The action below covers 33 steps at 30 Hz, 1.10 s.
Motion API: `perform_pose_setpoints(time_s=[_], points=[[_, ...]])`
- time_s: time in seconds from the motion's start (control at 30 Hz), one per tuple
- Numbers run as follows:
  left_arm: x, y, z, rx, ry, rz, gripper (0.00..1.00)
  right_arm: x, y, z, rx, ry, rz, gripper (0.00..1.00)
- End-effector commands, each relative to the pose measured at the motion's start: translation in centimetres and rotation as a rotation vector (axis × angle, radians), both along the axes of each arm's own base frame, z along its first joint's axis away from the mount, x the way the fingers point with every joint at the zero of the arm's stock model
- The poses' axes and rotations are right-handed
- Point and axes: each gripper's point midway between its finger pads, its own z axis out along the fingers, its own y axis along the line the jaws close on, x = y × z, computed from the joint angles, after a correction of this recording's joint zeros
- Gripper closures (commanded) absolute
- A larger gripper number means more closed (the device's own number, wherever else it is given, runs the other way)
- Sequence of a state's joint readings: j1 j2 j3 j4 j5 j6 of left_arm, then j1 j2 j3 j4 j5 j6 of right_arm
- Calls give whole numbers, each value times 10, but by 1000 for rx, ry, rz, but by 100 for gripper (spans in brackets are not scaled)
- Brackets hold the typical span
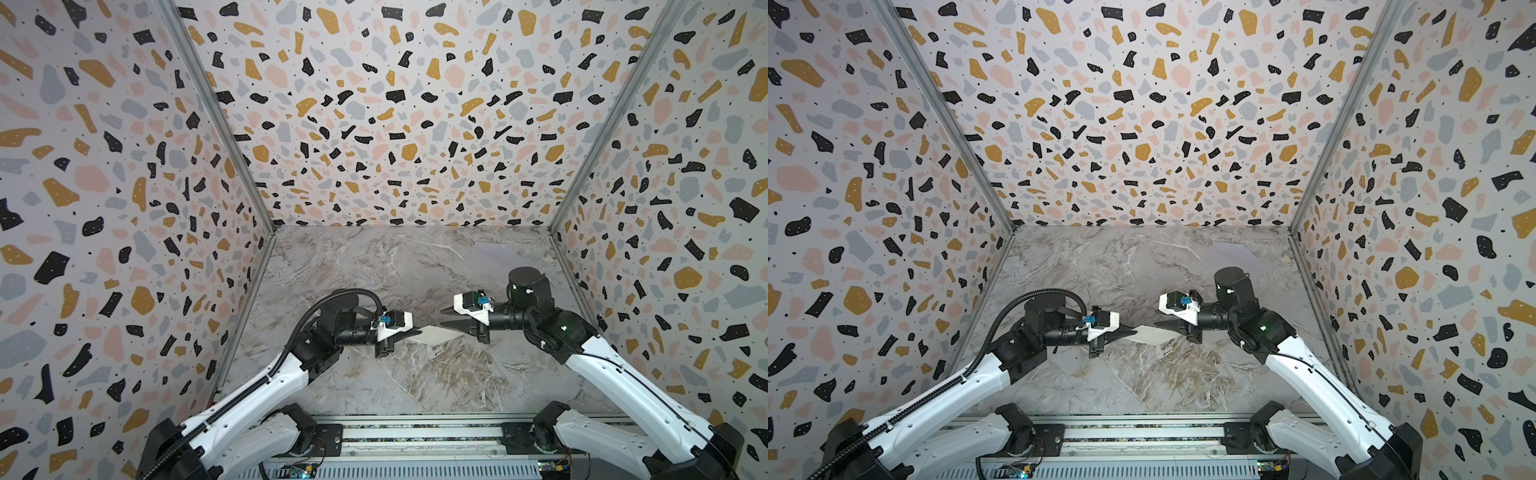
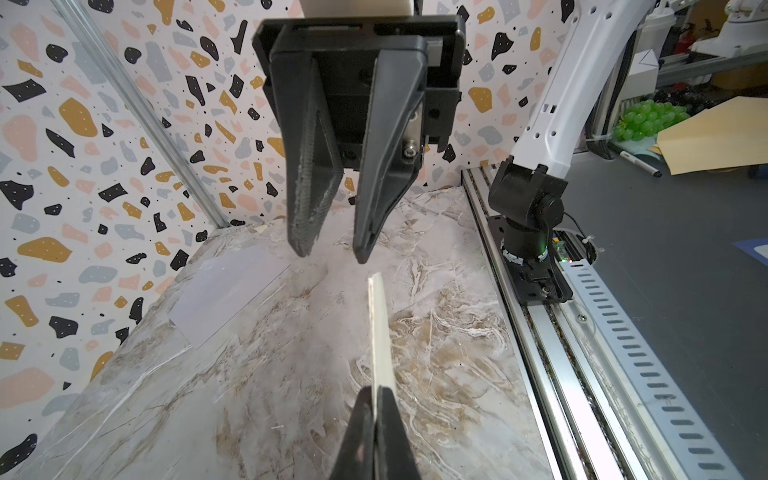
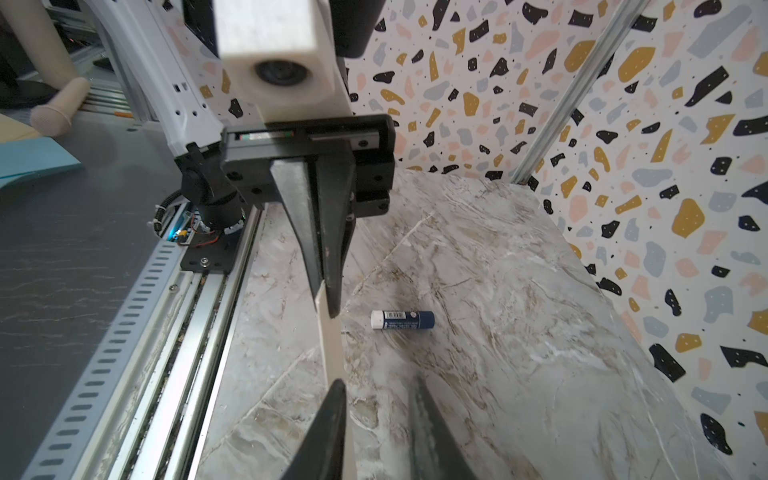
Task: Place the letter into the envelope and seal it
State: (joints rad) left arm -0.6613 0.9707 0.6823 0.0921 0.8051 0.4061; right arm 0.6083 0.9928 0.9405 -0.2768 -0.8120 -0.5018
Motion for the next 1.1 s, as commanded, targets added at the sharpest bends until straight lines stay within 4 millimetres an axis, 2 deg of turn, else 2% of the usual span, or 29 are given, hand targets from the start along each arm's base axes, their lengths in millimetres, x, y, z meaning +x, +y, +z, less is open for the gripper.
perform_pose_setpoints(time_s=[0.0, 0.13, 0.43, 0.63, 0.8, 1.07], points=[[-3, -1, 17, -64, -26, -25, 100, -8, 4, 13, 66, 21, 57, 73], [3, 0, 16, -63, -16, 7, 100, -11, 7, 16, 87, 49, 83, 73], [9, 4, 27, -109, -6, 71, 100, -12, 3, 21, 113, 39, 63, 66], [9, 6, 45, -204, -9, 80, 100, -7, 7, 21, 117, 48, 62, 63], [6, 9, 51, -279, 21, 81, 100, -2, 9, 23, 123, 35, 54, 63], [4, 10, 49, -289, 30, 77, 100, 3, 14, 26, 127, 31, 62, 76]])
